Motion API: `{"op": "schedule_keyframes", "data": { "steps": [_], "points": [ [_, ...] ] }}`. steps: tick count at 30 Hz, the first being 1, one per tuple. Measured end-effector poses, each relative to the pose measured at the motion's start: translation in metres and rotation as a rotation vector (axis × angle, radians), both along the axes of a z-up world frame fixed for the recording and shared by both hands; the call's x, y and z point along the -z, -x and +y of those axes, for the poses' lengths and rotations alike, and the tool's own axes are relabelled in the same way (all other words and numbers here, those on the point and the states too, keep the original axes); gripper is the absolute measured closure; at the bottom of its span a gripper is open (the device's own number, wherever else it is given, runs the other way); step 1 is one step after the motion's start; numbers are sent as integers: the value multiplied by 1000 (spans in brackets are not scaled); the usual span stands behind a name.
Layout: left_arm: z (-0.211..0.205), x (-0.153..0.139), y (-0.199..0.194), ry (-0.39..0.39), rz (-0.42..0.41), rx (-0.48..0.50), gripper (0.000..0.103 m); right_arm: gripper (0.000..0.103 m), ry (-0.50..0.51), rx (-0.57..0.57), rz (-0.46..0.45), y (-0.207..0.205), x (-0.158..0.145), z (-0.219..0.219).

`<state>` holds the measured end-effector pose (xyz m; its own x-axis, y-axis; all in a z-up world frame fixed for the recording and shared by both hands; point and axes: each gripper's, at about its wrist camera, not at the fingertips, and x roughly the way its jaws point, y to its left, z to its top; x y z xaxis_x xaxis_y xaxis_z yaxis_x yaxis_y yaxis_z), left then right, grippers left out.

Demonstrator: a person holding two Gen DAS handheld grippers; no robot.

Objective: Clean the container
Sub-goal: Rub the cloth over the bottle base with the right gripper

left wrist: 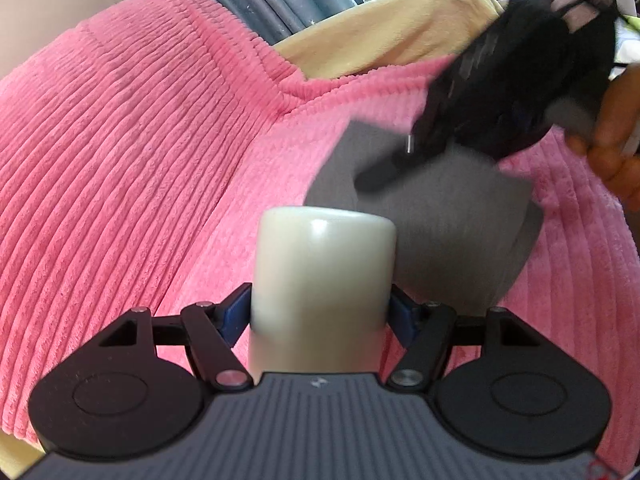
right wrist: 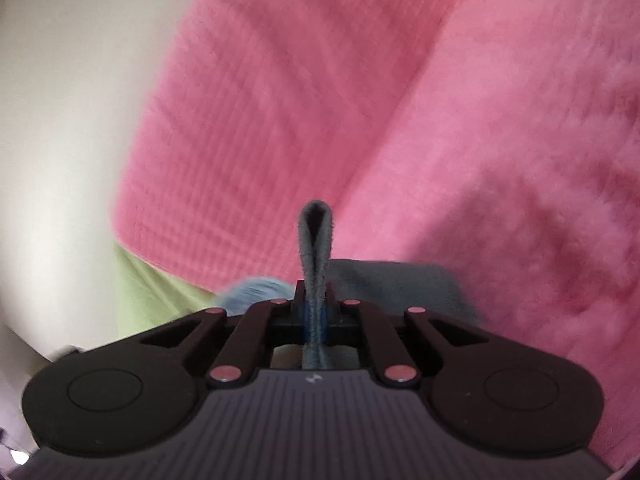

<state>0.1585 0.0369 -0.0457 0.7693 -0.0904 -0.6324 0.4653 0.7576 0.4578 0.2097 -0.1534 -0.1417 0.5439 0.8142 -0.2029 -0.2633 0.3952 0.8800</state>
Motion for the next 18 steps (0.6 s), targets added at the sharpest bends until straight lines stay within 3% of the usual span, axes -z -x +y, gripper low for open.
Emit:
{"op": "schedule_keyframes", "data": {
  "steps": [3,6,9,13,15,18],
  "points": [
    [1,-1,-1,5,0,1,33,98,-87,6,-113,13,-23,-7],
    [1,-1,-5,10,-1,-6,33,98,-130,-57,-183,16,-46,1],
    [2,-2,-5,19,-4,-14,33,98,-110,-105,-178,16,-48,18],
    [2,-2,-3,12,-13,-17,34,99,-96,-126,-106,14,-27,47],
    [2,-1,-1,1,-23,-16,34,101,-128,-119,-84,10,-21,52],
    [0,1,-2,-16,-25,-11,34,101,-99,-101,-67,0,-19,52]
  ]
}}
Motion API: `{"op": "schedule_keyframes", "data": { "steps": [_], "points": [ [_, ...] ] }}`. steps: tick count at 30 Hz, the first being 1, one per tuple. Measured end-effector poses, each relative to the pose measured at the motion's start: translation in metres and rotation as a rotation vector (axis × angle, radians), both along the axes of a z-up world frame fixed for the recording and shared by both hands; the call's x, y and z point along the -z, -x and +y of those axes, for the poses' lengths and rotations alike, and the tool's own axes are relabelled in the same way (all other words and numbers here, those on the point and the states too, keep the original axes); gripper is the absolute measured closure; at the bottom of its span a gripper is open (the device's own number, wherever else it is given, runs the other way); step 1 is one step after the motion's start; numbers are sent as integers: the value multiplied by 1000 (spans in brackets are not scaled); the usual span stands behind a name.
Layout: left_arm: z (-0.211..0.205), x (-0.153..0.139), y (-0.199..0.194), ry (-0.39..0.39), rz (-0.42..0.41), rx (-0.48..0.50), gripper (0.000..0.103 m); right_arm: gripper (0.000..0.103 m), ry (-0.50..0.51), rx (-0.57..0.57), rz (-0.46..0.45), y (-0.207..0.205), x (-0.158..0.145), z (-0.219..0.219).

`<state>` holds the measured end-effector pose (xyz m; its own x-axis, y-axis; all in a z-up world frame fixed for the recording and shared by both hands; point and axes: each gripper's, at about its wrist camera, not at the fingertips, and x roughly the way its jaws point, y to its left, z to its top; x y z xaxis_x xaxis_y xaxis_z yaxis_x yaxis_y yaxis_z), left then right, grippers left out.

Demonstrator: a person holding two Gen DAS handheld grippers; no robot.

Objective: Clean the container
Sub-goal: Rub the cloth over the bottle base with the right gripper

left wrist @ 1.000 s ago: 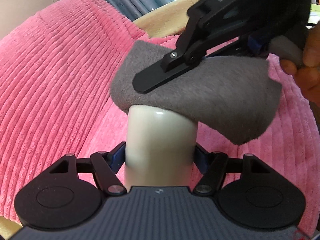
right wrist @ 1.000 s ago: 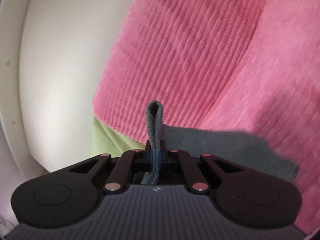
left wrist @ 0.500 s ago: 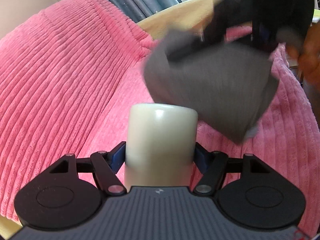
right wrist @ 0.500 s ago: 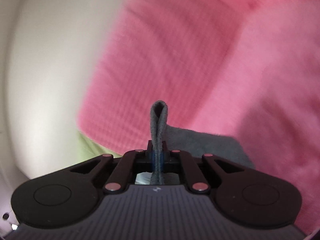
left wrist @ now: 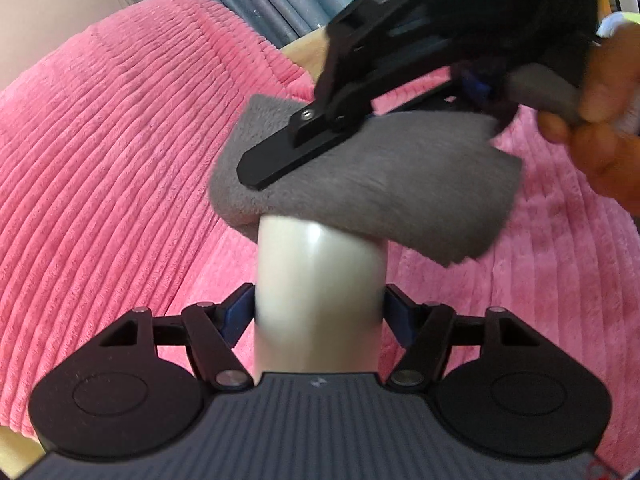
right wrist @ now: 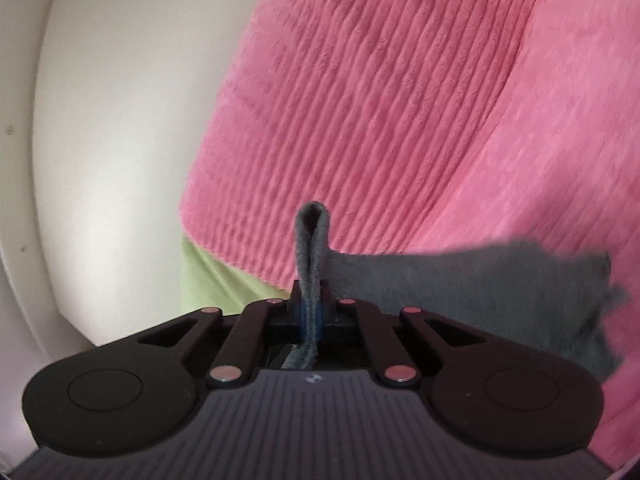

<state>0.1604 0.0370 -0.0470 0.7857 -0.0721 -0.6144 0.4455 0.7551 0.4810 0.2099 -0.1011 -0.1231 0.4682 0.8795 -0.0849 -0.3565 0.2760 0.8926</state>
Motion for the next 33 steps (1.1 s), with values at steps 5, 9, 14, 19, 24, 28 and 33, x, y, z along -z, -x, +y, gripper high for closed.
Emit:
{"op": "schedule_keyframes", "data": {
  "steps": [5,9,14,19,24,28,33],
  "points": [
    [-2,6,0,13,33,4,37,101,75,65,52,-20,12,-7],
    [1,11,1,13,57,-22,57,98,105,69,115,-21,33,-13],
    [-6,15,0,-90,110,37,15,98,28,127,144,-12,43,-26],
    [-26,16,-13,-193,157,146,9,98,-1,232,111,-1,31,-72],
    [-51,36,-44,-307,249,204,9,98,-47,291,116,12,31,-106],
    [-52,51,-59,-316,335,195,9,98,-50,288,127,17,35,-115],
    [-52,52,-53,-274,304,202,30,98,-66,267,150,16,44,-115]
  ]
}}
